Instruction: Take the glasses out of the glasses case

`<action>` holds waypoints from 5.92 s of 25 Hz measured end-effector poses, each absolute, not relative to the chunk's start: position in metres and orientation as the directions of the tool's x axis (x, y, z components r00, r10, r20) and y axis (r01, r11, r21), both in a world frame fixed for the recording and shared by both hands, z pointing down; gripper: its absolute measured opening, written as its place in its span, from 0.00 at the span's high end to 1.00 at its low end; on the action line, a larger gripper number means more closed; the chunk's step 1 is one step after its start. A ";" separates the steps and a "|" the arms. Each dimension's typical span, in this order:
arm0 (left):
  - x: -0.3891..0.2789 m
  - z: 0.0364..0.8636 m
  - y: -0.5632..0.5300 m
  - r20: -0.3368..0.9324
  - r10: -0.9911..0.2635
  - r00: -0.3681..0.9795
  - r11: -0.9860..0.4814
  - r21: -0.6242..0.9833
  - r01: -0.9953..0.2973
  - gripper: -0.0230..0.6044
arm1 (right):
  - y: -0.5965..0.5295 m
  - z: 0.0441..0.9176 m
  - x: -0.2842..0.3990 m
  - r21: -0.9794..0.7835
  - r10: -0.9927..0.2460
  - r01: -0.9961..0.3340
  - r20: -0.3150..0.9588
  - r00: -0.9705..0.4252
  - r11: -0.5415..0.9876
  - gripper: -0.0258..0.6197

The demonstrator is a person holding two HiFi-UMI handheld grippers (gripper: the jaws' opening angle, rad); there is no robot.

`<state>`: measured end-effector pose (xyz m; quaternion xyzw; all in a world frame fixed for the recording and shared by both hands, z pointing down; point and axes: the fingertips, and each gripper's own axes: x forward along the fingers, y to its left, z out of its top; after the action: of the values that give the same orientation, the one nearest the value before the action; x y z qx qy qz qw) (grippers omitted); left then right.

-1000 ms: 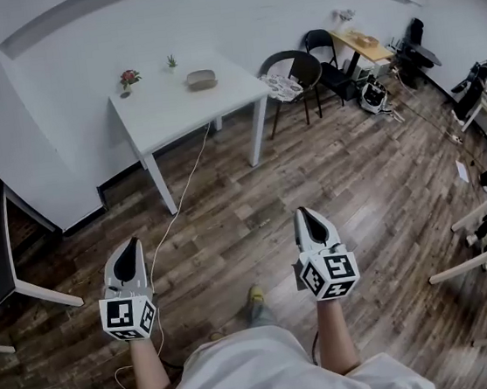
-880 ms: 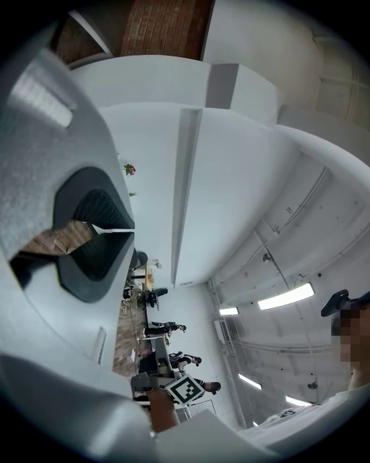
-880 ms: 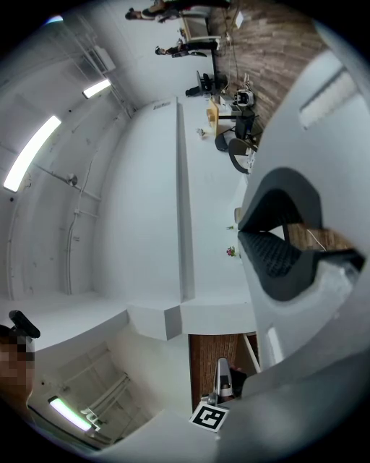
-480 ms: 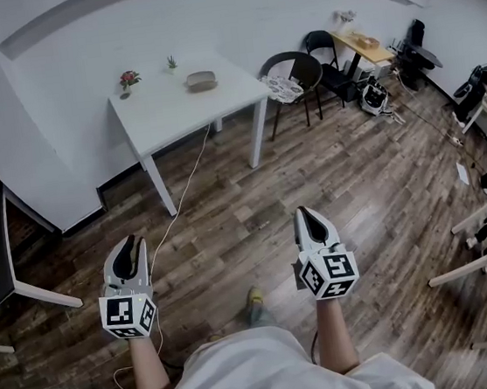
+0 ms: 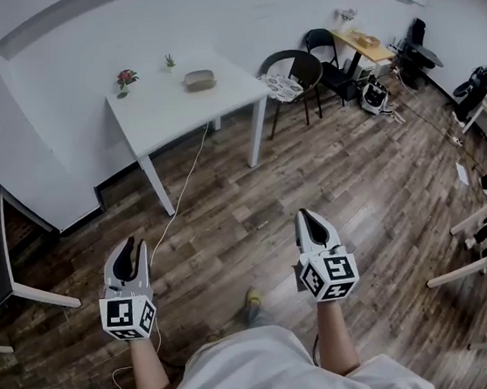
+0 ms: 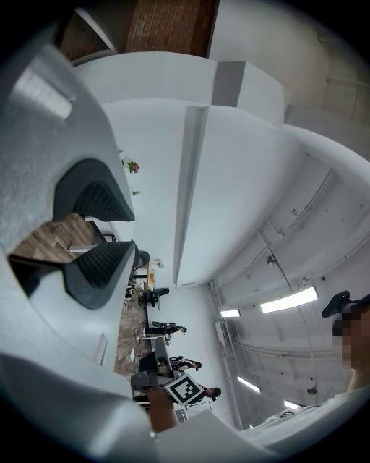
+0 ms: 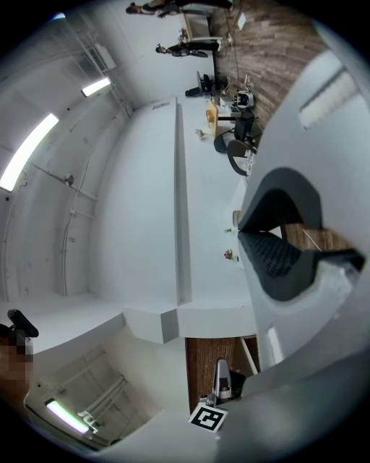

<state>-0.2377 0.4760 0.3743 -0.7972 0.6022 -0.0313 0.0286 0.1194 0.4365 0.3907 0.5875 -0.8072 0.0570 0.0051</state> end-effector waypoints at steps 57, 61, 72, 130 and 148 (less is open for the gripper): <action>-0.164 0.401 0.149 0.054 -0.963 0.263 -0.267 -0.079 -0.960 0.81 | 0.105 0.409 0.194 -0.133 -0.929 -0.925 0.056 -0.366 0.357 0.96; -0.174 0.403 0.103 0.051 -0.954 0.296 -0.300 -0.077 -0.951 0.81 | 0.069 0.410 0.181 -0.140 -0.936 -0.932 0.062 -0.346 0.335 0.96; -0.232 0.407 -0.030 0.092 -0.931 0.353 -0.359 -0.055 -0.932 0.81 | -0.047 0.403 0.123 -0.153 -0.949 -0.946 0.092 -0.301 0.286 0.96; -0.151 0.443 -0.431 0.261 -0.931 0.254 -0.310 -0.199 -0.930 0.81 | -0.507 0.463 0.158 -0.214 -0.854 -0.858 0.145 -0.500 0.466 0.96; -0.152 0.469 -0.487 0.386 -0.856 0.344 -0.459 -0.260 -0.850 0.81 | -0.553 0.478 0.158 -0.258 -0.861 -0.868 0.184 -0.475 0.424 0.96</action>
<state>-0.1523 -0.4867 0.4694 -0.8197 0.5203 -0.2396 0.0063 0.1577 -0.5529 0.4781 0.5123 -0.8436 0.1603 0.0119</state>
